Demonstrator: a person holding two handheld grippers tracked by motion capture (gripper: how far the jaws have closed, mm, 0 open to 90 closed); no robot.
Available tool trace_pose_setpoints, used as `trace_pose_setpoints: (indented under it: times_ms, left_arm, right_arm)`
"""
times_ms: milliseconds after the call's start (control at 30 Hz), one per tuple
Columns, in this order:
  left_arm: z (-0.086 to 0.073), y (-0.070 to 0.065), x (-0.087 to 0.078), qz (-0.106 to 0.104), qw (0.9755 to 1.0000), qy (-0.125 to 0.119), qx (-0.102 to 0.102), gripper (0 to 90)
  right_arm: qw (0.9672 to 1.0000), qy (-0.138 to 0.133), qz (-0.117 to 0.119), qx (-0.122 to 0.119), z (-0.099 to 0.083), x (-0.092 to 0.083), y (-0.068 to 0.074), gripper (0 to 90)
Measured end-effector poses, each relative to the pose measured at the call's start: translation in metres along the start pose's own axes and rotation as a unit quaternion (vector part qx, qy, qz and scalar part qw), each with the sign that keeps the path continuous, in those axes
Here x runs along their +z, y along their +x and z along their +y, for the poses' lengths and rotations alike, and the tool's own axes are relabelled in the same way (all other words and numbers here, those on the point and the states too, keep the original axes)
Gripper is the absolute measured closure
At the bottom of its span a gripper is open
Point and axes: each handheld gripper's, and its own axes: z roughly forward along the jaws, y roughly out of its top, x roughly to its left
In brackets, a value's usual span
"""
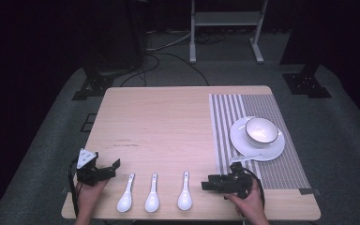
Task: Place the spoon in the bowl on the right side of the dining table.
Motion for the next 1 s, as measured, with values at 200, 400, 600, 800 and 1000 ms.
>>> trace_pose_setpoints:
  times_ms: [200,400,600,800,1000]
  left_arm:
    - [0.0,0.0,0.0,0.0,1.0,0.0,0.0,0.6]
    - [0.0,0.0,0.0,0.0,1.0,0.0,0.0,0.5]
    - [0.0,0.001,0.0,-0.002,1.0,-0.001,0.0,0.6]
    - [0.0,0.001,0.0,-0.001,1.0,-0.002,0.0,0.6]
    - [0.0,0.001,0.0,-0.001,1.0,-0.002,-0.001,0.6]
  right_arm:
    - [1.0,0.003,0.004,0.002,0.006,0.007,0.0,33.4]
    - [0.9999,0.009,0.005,0.005,0.012,0.016,0.001,33.4]
    - [0.9998,0.015,0.008,0.008,0.017,0.024,0.0,33.5]
    - [0.9997,0.018,0.008,0.014,0.021,0.03,0.0,33.5]
    - [0.9993,0.021,0.012,0.029,0.026,0.039,-0.001,34.1]
